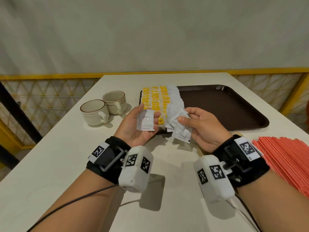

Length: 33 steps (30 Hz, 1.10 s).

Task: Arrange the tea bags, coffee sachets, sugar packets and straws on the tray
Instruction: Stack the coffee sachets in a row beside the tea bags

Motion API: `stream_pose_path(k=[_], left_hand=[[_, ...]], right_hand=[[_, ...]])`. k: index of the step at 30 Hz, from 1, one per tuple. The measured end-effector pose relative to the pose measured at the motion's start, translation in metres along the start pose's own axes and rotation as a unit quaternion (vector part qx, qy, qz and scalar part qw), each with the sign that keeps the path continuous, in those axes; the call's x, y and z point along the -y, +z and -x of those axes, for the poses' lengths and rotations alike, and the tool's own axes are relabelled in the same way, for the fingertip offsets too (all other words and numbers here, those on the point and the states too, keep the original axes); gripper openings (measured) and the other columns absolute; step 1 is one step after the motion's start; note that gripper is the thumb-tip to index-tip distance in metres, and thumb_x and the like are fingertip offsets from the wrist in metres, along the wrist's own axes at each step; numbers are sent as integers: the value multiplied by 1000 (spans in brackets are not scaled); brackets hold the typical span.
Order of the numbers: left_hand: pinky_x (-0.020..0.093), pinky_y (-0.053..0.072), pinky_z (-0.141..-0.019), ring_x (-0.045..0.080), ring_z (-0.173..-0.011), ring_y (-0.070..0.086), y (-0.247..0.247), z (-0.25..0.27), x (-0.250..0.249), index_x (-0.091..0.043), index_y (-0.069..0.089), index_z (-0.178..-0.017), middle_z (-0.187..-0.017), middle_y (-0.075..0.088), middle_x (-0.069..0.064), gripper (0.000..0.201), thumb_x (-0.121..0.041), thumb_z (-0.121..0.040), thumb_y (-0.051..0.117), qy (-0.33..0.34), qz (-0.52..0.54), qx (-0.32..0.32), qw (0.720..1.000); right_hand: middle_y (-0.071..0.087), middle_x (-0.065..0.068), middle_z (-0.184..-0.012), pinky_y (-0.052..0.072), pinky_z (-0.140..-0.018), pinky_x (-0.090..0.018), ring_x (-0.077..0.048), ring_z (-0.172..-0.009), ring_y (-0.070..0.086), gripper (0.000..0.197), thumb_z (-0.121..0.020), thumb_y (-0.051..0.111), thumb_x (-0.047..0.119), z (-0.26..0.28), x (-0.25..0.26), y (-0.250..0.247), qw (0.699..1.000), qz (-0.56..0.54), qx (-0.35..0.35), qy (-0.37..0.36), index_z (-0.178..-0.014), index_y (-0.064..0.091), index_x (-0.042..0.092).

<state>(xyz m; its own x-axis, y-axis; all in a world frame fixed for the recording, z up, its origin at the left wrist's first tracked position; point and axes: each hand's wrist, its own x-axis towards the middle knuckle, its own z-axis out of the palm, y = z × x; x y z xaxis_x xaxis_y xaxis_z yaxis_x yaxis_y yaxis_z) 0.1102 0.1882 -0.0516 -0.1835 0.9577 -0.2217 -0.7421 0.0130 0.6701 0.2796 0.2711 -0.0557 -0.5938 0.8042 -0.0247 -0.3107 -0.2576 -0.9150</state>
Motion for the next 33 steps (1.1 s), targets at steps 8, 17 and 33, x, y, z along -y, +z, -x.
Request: stream_pose_path(k=[8, 17, 33], left_hand=[[22, 49, -51, 13, -60, 58, 0, 4, 12, -12, 59, -97, -72, 61, 4, 23, -6, -76, 67, 88, -178, 16, 980], [22, 49, -50, 22, -74, 63, -2, 8, 11, -11, 59, -97, -91, 65, 15, 38, 14, -71, 70, 95, -262, 44, 959], [20, 48, -47, 17, -64, 63, -19, 9, -24, -6, 56, -102, -79, 65, 11, 50, 12, -59, 74, 78, -246, -17, 966]], right_hand=[[67, -18, -104, 56, -80, -31, -21, -84, 67, 25, -82, 60, -10, 3, -1, 5, 1000, 12, -1, -5, -104, 59, 2], [68, -17, -100, 57, -78, -33, -22, -82, 68, 25, -81, 60, -8, 6, 0, 7, 1000, 14, 27, 7, -104, 59, 3], [69, -12, -87, 56, -69, -24, -18, -72, 65, 24, -80, 63, -13, 3, 7, -6, 991, 126, 28, 34, -97, 62, 4]])
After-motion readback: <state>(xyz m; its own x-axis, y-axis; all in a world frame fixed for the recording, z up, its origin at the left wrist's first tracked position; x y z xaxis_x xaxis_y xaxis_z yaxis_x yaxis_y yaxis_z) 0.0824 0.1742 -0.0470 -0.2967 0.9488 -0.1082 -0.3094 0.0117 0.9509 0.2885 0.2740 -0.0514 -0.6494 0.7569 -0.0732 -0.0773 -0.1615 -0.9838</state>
